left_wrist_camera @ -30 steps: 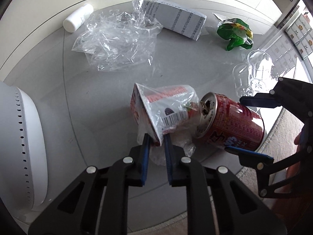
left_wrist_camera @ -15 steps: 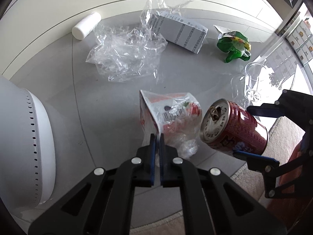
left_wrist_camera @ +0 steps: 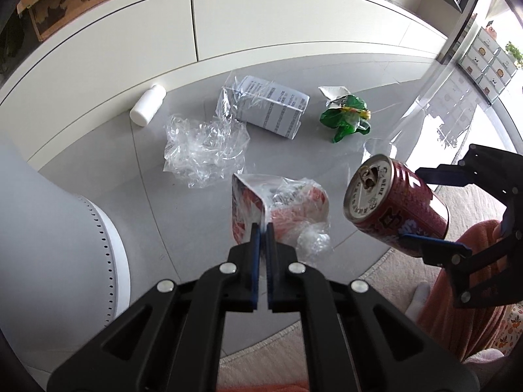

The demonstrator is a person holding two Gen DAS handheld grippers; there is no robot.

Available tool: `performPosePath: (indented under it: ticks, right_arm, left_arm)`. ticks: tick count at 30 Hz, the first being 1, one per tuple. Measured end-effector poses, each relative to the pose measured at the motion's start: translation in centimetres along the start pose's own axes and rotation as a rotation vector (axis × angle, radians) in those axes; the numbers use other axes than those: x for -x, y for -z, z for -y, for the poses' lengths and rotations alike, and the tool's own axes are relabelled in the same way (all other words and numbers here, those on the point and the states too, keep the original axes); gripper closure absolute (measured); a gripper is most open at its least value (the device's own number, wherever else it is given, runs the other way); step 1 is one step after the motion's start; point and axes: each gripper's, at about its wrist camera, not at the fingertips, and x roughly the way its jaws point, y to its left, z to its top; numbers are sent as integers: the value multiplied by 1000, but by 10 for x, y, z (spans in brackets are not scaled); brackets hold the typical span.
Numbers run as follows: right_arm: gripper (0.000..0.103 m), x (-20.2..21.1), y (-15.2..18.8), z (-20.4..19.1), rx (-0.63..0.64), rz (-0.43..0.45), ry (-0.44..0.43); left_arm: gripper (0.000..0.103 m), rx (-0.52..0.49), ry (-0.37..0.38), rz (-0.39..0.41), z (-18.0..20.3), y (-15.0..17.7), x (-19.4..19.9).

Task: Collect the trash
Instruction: 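Carry the carton and red can to the white bin and release them inside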

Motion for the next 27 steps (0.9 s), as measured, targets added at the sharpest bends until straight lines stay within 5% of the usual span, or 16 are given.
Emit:
performPosePath:
  ticks: [16, 27]
  right_arm:
    - [44, 151, -35, 11, -46, 113, 32]
    - [44, 236, -89, -28, 41, 224, 3]
  left_arm:
    - [100, -111, 38, 126, 41, -32, 138]
    - [100, -108, -20, 240, 12, -29, 251]
